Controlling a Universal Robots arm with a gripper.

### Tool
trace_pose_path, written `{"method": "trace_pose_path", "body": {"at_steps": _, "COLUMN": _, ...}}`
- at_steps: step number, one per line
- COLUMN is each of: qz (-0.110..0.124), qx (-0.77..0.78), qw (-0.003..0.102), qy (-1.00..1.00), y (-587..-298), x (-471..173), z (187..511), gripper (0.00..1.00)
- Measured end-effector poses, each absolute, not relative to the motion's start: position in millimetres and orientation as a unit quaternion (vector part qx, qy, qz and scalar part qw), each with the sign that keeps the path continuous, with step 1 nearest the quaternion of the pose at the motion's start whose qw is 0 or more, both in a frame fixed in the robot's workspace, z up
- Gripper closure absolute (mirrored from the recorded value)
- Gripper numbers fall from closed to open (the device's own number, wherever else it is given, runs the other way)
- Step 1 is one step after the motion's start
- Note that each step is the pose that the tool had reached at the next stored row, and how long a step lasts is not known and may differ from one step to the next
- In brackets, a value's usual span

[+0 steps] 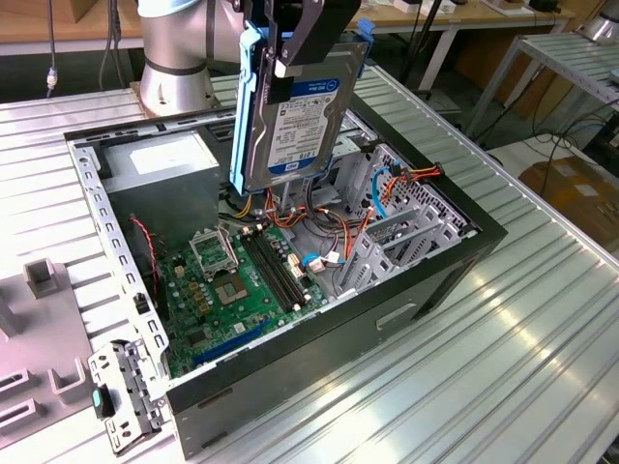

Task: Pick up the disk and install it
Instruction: 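Insert the disk into the insertion slot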

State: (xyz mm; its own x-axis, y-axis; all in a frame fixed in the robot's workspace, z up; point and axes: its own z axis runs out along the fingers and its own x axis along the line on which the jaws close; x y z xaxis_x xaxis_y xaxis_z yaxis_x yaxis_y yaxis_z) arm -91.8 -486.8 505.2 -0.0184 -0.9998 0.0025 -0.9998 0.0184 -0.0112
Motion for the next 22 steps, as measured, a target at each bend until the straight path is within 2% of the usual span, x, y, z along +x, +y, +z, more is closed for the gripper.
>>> {"method": "trace_pose_path", "body": {"at_steps": 12, "qz": -0.005, "qx": -0.701, "qw": 0.003, "qy": 0.714, "y": -497.0, "x": -91.8, "z": 504.9, "gripper": 0.63}}
{"method": "trace_pose_path", "body": {"at_steps": 19, "qz": -0.005, "qx": -0.701, "qw": 0.003, "qy": 0.714, "y": -528.1, "x": -90.6, "z": 504.4, "gripper": 0.63}}
{"method": "trace_pose_path", "body": {"at_steps": 22, "qz": -0.005, "qx": -0.701, "qw": 0.003, "qy": 0.714, "y": -530.5, "x": -88.4, "z": 504.3, "gripper": 0.63}}
